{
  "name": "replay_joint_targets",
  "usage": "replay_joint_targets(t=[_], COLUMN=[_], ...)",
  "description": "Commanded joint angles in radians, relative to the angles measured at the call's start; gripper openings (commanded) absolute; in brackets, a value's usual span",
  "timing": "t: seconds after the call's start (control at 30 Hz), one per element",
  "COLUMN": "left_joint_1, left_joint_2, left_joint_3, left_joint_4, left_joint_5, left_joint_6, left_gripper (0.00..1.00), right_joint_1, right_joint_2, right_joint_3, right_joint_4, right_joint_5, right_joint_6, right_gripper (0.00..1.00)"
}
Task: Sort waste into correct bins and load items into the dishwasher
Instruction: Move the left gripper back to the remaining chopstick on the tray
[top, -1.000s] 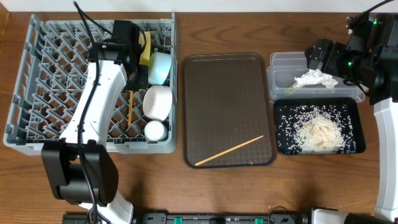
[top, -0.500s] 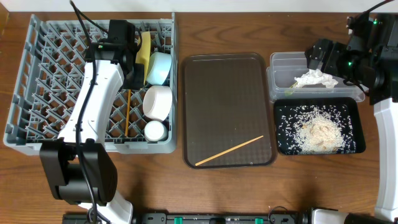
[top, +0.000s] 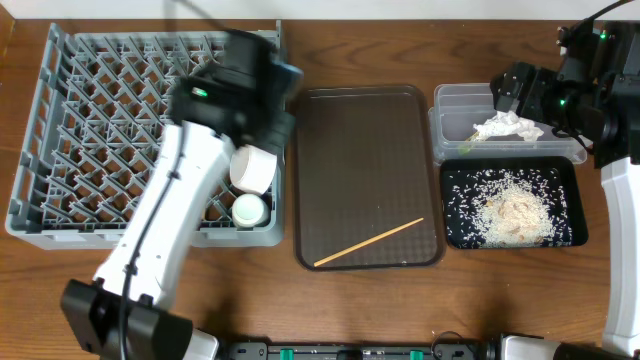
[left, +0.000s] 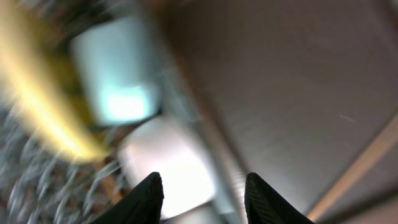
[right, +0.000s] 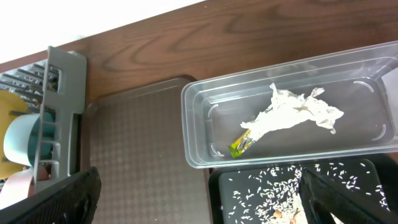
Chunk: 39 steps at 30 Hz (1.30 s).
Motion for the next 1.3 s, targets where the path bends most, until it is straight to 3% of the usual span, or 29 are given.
replay_joint_targets(t=[0.0,0.27,0.57,0.87,1.0,1.27], left_joint_1=[-0.132,-0.352,-0.51,-0.568,-0.568,-0.568], left_joint_2=[0.037,0.206,0.379,0.45,0.452,0.465], left_joint_3=[-0.017,-0.056,-0.056,-0.056,-0.056,-0.056], left_joint_4=[-0.008,-0.019,0.004,0.001,-0.008,-0.01], left_joint_5=[0.053,0.053,0.052,0.007,0.039,0.03], left_joint_6=[0.11,0.152,0.158,0.183,0.248,0.261], left_gripper=[0.44,0.49,0.56,0.55,0.66,0.67], right_joint_1=[-0.003,-0.003,-0.003,-0.003,-0.003,-0.003], right_joint_2=[0.003,0.003,0.003,0.003,0.003,0.003], right_joint_3=[0.002,0.002,0.002,0.002,0.002,0.002], right_joint_4=[-0.001,-0.001,-0.001,-0.001,-0.001,-0.001], right_joint_5=[-0.004,-0.004,-0.004,-0.004,-0.004,-0.004], right_joint_6=[0.008,0.008,0.008,0.008,0.008,0.008], right_gripper=[0.99,0.99,0.99,0.99,0.99,0.99])
